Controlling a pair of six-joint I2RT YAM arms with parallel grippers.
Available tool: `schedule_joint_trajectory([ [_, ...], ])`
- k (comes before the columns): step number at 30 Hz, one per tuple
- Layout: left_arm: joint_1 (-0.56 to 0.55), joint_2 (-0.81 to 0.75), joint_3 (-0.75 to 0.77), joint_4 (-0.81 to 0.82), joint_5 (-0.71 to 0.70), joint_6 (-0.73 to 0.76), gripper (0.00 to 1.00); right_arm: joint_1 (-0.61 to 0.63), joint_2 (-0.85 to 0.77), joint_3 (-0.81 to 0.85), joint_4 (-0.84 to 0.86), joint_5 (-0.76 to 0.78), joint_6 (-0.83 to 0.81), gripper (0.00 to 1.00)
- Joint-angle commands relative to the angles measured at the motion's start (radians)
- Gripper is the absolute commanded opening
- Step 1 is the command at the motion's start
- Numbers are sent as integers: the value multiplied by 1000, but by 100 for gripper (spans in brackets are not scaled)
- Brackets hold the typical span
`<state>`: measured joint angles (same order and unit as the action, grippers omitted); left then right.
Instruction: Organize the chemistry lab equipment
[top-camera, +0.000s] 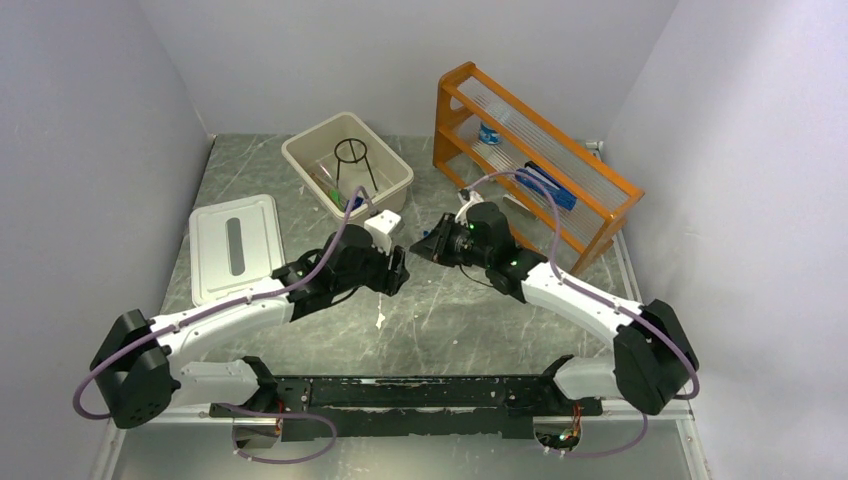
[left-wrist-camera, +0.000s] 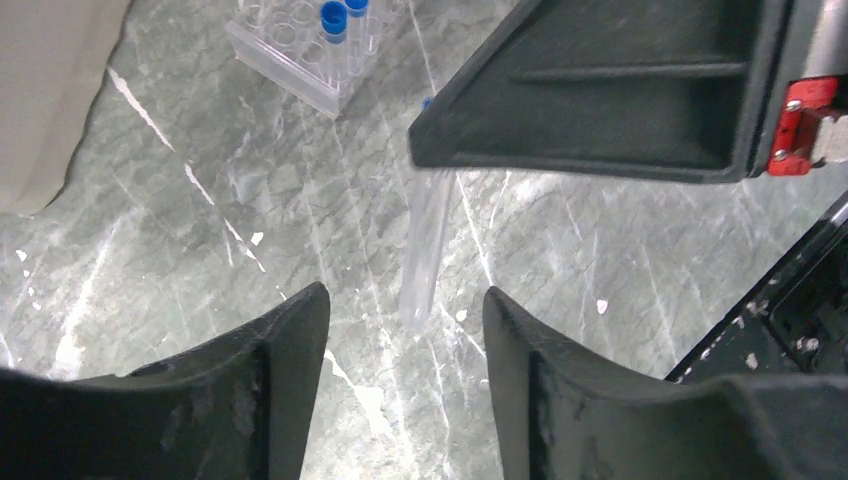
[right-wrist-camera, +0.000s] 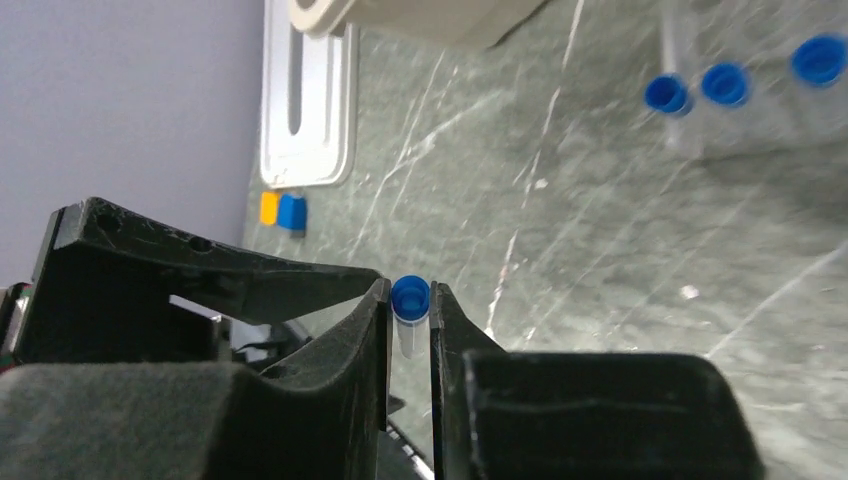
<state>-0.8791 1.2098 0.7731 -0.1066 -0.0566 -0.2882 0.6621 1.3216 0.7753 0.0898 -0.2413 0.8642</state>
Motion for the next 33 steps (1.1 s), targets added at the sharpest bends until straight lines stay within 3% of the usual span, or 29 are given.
schedule_joint_trajectory([
  [1,-4,-66,35,-2,-88,-35,65,-4,-89,39,-53,217,-221,11],
  [7,-4,-97,76,-41,-121,-50,65,-6,-182,32,-68,536,-478,11],
  [12,-4,-89,109,-72,-146,-59,64,-5,-155,14,-5,690,-579,11],
  [21,-3,-73,117,-75,-162,-66,63,-7,-8,-27,217,719,-647,11],
  [33,-1,-103,125,-81,-113,-44,61,-35,116,-51,324,659,-628,11],
])
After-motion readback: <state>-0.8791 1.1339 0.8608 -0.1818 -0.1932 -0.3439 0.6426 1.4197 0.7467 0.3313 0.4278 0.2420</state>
